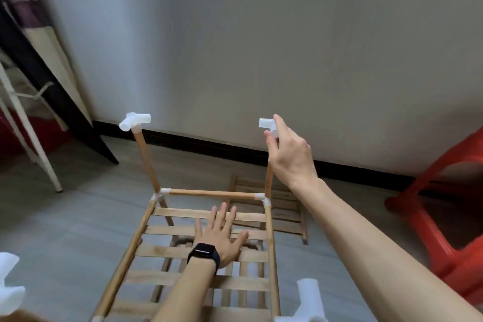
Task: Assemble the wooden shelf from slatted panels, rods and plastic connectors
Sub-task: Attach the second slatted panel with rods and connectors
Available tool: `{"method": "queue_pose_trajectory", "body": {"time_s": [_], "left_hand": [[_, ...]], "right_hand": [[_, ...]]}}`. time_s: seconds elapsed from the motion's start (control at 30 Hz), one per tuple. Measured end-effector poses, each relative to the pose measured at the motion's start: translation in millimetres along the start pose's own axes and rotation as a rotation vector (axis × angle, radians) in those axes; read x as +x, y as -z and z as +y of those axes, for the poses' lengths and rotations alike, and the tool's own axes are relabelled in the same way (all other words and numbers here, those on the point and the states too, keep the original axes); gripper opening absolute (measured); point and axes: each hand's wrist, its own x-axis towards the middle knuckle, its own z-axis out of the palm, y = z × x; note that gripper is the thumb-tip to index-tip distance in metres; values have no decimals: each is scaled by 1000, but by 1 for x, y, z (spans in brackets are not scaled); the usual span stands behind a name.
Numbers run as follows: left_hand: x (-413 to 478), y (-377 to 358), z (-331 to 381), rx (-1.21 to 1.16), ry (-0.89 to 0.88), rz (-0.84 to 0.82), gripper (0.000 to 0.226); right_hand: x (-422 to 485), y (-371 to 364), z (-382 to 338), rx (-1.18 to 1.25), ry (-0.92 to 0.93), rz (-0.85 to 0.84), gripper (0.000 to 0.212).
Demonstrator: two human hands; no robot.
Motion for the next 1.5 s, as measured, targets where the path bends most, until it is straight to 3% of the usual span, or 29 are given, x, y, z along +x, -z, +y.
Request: {"method": "queue_pose_trajectory", "body": {"time_s": [0.13,0.33,0.6,1.17,1.5], "left_hand": [[3,-11,-4,-9,6,55,73],[4,-11,-5,-11,11,37,72],[-3,-13,-11,1,42,32,72],[-1,-13,-12,-3,21,37,72],[11,-18,23,-41,-7,92,69]], "right_hand": [[-3,-16,8,-48,127,159,46],[-4,-18,14,-4,148,172,45],[-3,-17,8,78,127,82,51],[-8,-14,7,122,100,70,49],[4,6,31,88,3,7,47]]}}
